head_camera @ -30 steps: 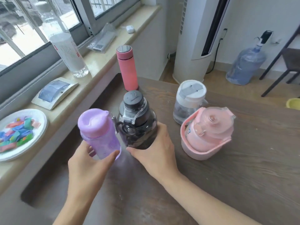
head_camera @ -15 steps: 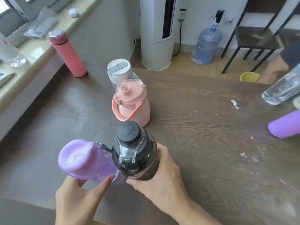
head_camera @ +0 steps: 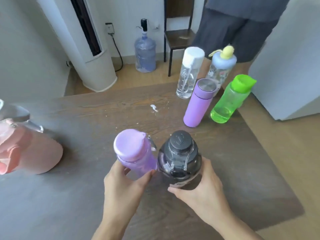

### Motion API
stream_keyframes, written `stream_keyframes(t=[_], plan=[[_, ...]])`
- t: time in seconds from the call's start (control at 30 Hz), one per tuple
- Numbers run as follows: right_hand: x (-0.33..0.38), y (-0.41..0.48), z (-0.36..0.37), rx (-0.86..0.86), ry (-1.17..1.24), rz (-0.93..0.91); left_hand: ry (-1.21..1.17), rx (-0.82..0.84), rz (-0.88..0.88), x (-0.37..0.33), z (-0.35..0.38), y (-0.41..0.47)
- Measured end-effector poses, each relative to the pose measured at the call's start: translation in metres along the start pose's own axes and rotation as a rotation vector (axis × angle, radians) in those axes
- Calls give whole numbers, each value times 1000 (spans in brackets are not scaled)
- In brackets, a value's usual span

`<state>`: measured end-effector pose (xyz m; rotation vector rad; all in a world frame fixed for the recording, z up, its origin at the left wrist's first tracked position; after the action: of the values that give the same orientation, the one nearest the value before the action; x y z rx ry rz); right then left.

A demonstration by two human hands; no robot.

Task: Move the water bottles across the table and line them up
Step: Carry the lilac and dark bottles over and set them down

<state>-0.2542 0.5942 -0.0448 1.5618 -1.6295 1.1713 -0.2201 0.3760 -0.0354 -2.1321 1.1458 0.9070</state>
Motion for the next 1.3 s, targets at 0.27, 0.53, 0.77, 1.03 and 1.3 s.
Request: stream_keyframes(t=[0.27, 0.53, 0.77, 1.03, 1.3], plan=[[-61, 49, -121, -309, 61, 72, -21, 122, 141, -84, 121, 15], [-94, 81, -161, -481, 129, 67, 39, 166, 174, -98, 167, 13], [-99, 82, -159, -493, 124, 54, 75, 180, 171, -88, 168, 12], [-104, 68, -146, -434, 82, 118, 99, 201, 225, -81, 170, 15], [-82, 1, -78, -396, -92, 98, 93, 165, 237, -41, 116, 22]])
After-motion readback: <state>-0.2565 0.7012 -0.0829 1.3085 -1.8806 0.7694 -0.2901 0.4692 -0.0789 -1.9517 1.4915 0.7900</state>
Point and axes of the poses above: each hand's wrist, its own y-axis towards the middle knuckle, its own z-axis out of the palm, x = y × z, the point moved 4 cm from there along y, towards the middle knuckle, and after that the axes turned 10 degrees about y, right-handed, at the moved point
